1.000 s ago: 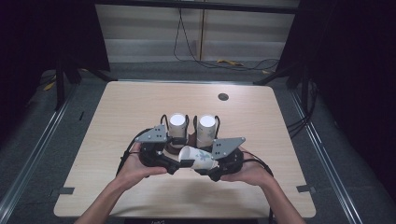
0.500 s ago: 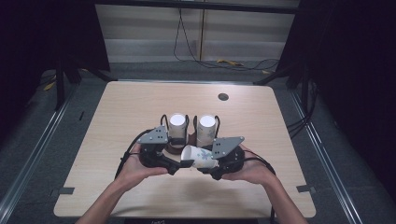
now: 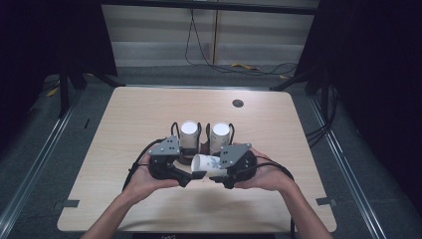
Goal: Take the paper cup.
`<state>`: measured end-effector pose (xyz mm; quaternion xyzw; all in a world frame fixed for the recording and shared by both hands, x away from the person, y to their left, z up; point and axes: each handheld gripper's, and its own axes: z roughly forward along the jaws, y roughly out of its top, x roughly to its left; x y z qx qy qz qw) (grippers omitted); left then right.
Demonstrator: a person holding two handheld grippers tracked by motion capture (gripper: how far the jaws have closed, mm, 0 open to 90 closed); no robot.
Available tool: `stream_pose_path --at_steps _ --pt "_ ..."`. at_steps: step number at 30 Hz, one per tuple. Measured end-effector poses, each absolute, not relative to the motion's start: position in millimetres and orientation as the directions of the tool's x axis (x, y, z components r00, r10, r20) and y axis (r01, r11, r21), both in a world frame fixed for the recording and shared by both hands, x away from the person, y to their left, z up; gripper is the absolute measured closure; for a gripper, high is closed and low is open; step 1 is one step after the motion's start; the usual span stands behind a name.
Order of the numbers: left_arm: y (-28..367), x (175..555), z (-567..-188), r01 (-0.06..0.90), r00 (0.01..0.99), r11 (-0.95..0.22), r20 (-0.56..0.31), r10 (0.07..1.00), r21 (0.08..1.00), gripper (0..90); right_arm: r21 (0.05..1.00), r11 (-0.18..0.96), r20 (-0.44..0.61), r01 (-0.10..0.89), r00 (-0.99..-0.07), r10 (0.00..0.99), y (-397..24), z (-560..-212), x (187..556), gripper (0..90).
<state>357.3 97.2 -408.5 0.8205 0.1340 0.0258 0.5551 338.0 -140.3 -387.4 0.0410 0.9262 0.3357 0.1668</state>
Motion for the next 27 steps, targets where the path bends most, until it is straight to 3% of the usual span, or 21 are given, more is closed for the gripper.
stream_pose_path --at_steps 21,27 --pt "92 357 -414 0.177 0.974 -0.409 -0.099 0.205 0.895 26.7 0.563 0.823 -0.317 -0.075 -0.939 0.132 -132 -393 335 33.1" --pt "90 355 -415 0.157 0.980 -0.426 -0.089 0.176 0.891 33.1 0.552 0.831 -0.311 -0.075 -0.942 0.122 -128 -396 334 33.1"
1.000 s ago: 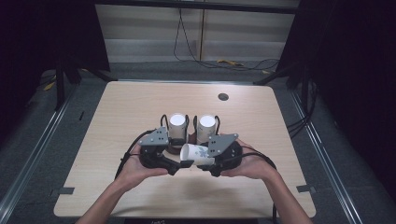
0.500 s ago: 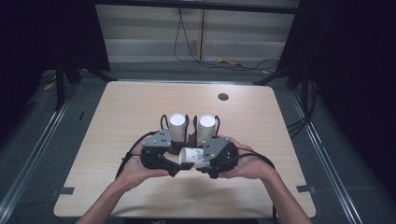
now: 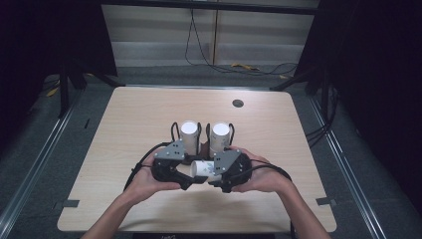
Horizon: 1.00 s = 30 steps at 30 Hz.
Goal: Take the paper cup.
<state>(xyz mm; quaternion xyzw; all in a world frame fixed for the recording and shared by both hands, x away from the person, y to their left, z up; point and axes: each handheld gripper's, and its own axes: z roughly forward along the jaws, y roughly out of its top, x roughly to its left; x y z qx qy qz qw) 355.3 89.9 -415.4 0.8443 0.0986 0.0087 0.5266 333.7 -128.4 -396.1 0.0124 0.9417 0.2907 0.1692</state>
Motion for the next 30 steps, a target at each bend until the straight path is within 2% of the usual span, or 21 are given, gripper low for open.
stream_pose_path --at_steps 16,25,30 --pt "88 357 -419 0.169 0.981 -0.460 -0.105 0.162 0.872 34.1 0.552 0.831 -0.303 -0.071 -0.945 0.121 -126 -400 333 32.0" --pt "93 361 -418 0.200 0.978 -0.420 -0.151 0.147 0.885 35.6 0.614 0.788 -0.285 -0.043 -0.943 0.170 -132 -401 333 20.2" --pt "95 361 -416 0.203 0.977 -0.401 -0.159 0.141 0.893 35.6 0.682 0.731 -0.242 -0.005 -0.945 0.219 -141 -403 335 17.5"
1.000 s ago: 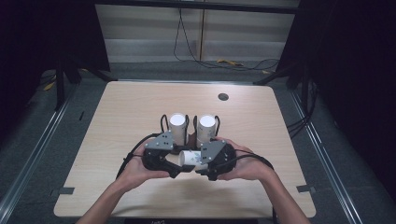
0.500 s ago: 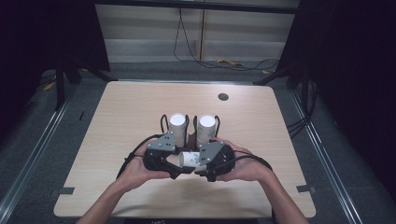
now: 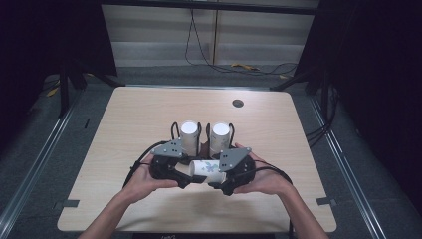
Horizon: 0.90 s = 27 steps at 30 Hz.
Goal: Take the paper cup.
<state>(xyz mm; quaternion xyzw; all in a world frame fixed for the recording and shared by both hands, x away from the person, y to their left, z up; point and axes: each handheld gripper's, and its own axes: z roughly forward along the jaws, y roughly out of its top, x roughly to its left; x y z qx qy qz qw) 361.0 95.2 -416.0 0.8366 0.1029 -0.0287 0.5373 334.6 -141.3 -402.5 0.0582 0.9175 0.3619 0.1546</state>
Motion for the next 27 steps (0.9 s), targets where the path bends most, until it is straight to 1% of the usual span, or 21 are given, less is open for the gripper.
stream_pose_path --at_steps 5,11,27 --pt "96 360 -413 0.212 0.976 -0.373 -0.172 0.137 0.903 35.6 0.772 0.635 -0.174 0.039 -0.947 0.270 -152 -405 336 14.7" --pt "98 360 -410 0.206 0.976 -0.357 -0.166 0.138 0.911 35.6 0.833 0.547 -0.106 0.081 -0.947 0.302 -161 -405 337 13.9" --pt "100 357 -402 0.205 0.977 -0.319 -0.173 0.125 0.925 35.6 0.911 0.396 -0.007 0.118 -0.954 0.300 -168 -403 336 14.1"
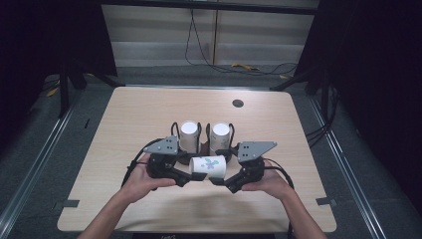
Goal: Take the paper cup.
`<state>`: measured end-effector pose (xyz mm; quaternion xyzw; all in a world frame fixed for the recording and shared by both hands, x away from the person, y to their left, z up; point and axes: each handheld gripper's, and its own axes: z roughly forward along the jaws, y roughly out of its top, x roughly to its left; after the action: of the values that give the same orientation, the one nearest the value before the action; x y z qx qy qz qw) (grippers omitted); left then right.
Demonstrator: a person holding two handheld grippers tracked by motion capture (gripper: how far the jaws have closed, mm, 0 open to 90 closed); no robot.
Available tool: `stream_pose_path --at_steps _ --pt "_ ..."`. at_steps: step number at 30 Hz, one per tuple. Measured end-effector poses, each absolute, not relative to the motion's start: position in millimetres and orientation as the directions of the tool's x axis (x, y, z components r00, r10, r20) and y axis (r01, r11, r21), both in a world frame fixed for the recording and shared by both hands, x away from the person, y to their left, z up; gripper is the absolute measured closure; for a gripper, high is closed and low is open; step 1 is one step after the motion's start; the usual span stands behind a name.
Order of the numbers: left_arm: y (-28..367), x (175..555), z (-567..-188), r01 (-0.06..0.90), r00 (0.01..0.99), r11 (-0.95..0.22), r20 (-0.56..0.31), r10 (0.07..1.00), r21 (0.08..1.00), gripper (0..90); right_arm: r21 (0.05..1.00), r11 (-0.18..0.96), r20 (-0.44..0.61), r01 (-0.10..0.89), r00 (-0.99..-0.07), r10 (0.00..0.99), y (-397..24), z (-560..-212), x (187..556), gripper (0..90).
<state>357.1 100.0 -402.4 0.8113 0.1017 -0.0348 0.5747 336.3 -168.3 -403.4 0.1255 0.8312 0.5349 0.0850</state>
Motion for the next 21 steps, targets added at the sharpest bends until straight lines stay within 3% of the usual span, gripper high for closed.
stream_pose_path --at_steps 9,21 --pt "100 356 -401 0.208 0.977 -0.303 -0.180 0.117 0.930 35.6 0.940 0.294 0.082 0.173 -0.952 0.296 -177 -411 336 14.5" --pt "99 356 -401 0.233 0.972 -0.277 -0.211 0.107 0.932 35.5 0.946 0.259 0.127 0.197 -0.956 0.266 -176 -417 339 18.0"
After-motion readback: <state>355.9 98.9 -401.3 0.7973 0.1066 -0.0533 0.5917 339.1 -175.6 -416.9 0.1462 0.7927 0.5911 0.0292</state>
